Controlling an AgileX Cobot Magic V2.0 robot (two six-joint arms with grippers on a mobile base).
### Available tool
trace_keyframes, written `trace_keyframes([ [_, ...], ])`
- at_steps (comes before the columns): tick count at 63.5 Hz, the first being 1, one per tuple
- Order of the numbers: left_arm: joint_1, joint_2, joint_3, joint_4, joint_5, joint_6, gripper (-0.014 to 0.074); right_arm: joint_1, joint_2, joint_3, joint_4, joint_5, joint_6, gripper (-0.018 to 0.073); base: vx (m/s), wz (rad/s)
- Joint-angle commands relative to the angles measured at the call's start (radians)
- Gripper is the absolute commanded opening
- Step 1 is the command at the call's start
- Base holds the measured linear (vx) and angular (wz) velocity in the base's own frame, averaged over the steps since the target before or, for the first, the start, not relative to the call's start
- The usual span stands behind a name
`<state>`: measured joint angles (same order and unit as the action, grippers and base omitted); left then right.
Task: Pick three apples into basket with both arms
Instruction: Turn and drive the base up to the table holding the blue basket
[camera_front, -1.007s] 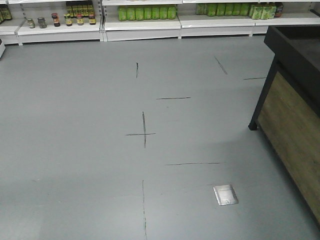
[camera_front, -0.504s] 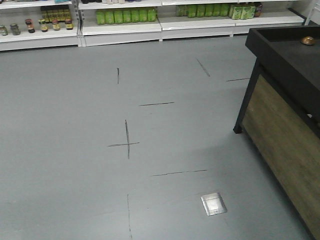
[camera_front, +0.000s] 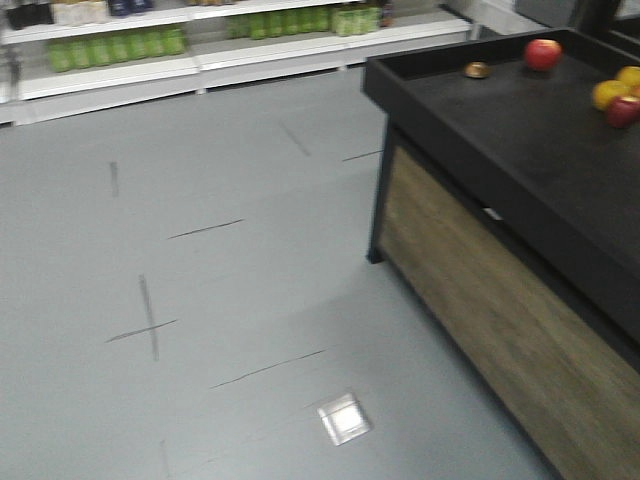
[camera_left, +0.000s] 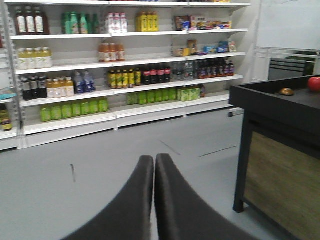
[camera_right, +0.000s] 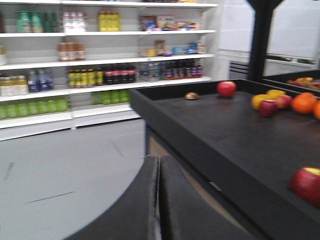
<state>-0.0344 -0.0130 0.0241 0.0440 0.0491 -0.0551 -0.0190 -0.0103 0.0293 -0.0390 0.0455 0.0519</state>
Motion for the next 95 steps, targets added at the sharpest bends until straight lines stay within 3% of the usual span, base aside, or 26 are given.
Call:
trace_keyframes([
  [1, -0.006, -0.014, 0.023, -0.002, -0.079, -0.008, -0.0006, -0.002, -0.011, 0.014, -0.004, -0.073, -0.004, -0.0009, 0.16, -0.61],
  [95, -0.006, -0.014, 0.023, -0.002, -0.079, -0.008, -0.0006, -0.002, -0.011, 0.014, -0.004, -0.074, -0.004, -0.0009, 0.15, -0.58],
])
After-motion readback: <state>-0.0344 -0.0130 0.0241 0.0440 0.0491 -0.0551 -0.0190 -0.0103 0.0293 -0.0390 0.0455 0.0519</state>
